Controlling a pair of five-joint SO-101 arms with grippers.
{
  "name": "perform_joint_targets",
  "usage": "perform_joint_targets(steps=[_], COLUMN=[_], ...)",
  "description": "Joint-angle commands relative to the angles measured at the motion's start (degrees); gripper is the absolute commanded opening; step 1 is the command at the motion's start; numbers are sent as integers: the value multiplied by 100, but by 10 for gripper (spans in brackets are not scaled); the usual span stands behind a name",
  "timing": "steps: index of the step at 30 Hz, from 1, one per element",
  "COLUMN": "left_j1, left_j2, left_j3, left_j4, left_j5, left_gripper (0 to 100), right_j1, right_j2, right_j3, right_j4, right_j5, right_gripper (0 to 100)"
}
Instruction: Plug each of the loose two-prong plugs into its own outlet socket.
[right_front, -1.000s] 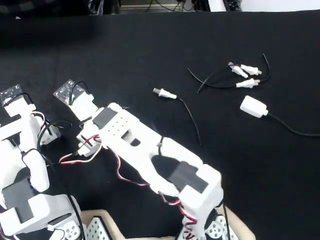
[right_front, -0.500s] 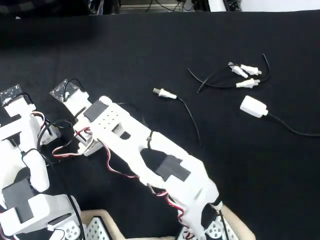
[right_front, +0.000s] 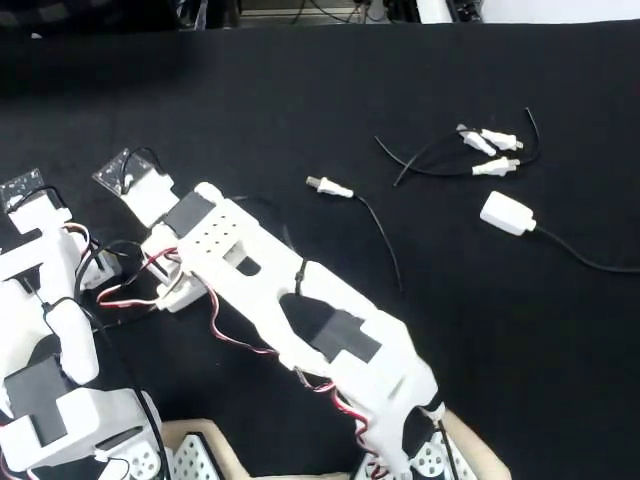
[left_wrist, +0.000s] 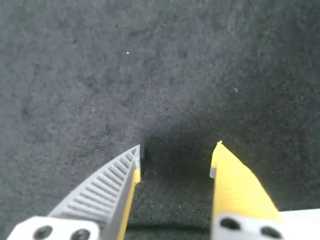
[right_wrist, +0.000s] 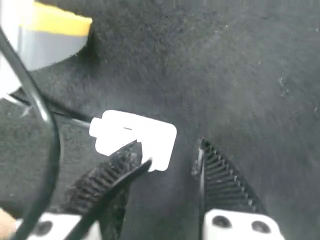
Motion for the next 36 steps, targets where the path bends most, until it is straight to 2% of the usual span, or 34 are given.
perform_joint_targets(steps=[1, 5, 19, 27, 36], left_j1=[66, 66, 66, 66, 66], left_j2=[-105, -105, -105, -105, -105], left_j3=[-13, -13, -13, -13, -13], left_j4=[-70, -70, -70, -70, -70], left_j5=[53, 53, 53, 53, 62], left_gripper=[228, 228, 228, 228, 228], right_j1=[-44, -193, -44, 158, 149], right_j2=[-40, -40, -40, -31, -40], right_j3=[-31, -31, -66, 75, 1182], right_j4=[-105, -105, -114, -70, -501], right_j5=[-53, -53, -44, -35, -35], right_gripper=[184, 178, 11, 12, 11])
